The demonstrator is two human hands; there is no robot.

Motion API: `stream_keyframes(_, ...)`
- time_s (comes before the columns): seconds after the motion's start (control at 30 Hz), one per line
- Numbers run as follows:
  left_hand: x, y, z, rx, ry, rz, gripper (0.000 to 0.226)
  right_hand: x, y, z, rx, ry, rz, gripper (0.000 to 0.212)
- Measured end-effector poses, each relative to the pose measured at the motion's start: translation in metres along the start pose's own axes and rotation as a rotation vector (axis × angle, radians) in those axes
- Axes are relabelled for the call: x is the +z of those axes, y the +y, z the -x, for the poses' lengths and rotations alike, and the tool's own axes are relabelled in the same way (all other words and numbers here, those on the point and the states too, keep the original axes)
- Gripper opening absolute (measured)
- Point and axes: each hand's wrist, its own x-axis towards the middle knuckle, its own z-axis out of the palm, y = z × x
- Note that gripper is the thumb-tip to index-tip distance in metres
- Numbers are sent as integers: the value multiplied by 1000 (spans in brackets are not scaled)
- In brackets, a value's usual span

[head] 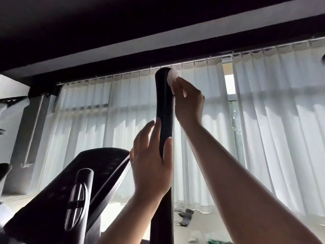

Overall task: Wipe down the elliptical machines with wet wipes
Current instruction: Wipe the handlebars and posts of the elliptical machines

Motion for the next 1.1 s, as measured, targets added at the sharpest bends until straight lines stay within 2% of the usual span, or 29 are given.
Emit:
stream_keyframes(0.07, 2, 1, 0, -12, -17, -18, 57, -10, -3, 20, 51, -38, 10, 18)
stream_keyframes(0.17, 1, 4, 4, -43, -104, -78, 61, -28, -10, 58, 116, -96, 53, 30)
stream_keyframes(0.27, -4, 5, 28, 26, -150, -152, 56, -50, -16, 105, 180, -167, 60, 39)
stream_keyframes(0.33, -13, 8, 62, 82, -191, -154, 55, -71, -14, 141, 243, -221, 70, 32)
stream_keyframes(0.43, -36, 18, 127, 69, -276, -206, 61, -112, -3, 204, 402, -284, 59, 20)
stream_keyframes(0.53, -56, 33, 200, 121, -355, -257, 54, -153, 11, 275, 641, -250, 22, 30)
stream_keyframes(0.63, -67, 55, 273, 140, -566, -138, 50, -189, 19, 335, 819, -164, -57, 46)
stream_keyframes(0.67, -70, 59, 298, 106, -657, -89, 51, -202, 23, 354, 871, -136, -64, 41)
stream_keyframes(0.7, -74, 61, 322, 29, -742, -31, 51, -215, 25, 371, 947, -109, -50, 31)
stream_keyframes(0.77, -79, 62, 359, -265, -846, 134, 50, -242, 33, 399, 1144, -36, 0, 8)
stream_keyframes(0.87, -70, 60, 398, -749, -909, 311, 42, -283, 55, 434, 1315, -62, 192, 3)
stream_keyframes(0.97, -45, 47, 431, -1154, -896, 391, 32, -304, 77, 453, 1446, -252, 160, 6)
stream_keyframes(1.03, -24, 37, 449, -1346, -873, 431, 23, -309, 95, 457, 1582, -418, 79, 12)
stream_keyframes(1.1, -10, 31, 461, -1481, -875, 469, 29, -308, 116, 459, 1690, -598, 15, 16)
